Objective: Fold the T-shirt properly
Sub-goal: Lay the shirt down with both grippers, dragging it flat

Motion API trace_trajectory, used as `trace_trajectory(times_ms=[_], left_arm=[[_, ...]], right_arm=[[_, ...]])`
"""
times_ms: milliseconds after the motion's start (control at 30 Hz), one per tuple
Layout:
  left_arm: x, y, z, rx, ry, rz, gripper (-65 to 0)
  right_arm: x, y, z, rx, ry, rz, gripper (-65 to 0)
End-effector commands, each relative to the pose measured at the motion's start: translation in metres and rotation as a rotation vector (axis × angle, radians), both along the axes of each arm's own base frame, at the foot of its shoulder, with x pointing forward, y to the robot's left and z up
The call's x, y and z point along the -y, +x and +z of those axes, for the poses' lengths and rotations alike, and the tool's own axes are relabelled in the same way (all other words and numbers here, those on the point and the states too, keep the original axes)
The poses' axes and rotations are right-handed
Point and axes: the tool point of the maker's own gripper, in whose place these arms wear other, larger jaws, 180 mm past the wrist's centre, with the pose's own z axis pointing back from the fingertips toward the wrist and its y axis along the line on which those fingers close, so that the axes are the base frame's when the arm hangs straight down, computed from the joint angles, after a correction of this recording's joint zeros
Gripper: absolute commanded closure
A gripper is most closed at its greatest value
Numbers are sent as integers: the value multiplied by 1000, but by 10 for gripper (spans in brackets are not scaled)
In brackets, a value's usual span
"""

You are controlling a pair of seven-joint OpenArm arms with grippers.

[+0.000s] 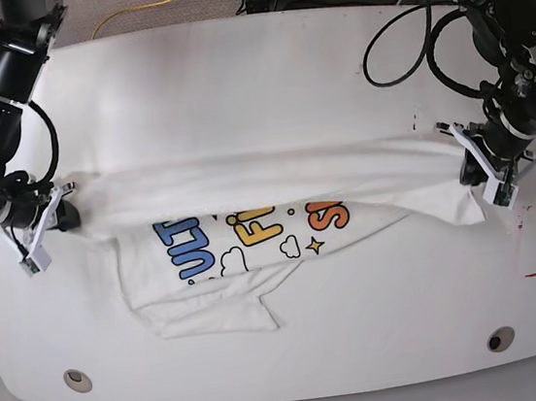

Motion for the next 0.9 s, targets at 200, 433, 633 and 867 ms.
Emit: trace_trajectory(times_ms=[200, 433, 633, 867], left_arm=[[-27, -6, 9, 34, 13, 72, 0], [-49, -11, 14, 45, 29, 135, 0], [-47, -13, 11, 34, 56, 93, 0], [-52, -21, -5, -23, 58, 91, 0]], right_arm=[[-19, 8, -5, 26, 56, 2, -6], [-25, 11, -21, -33, 18, 23, -49], [-44, 3, -32, -63, 33, 78, -349], [-47, -9, -29, -31, 173, 40, -460]])
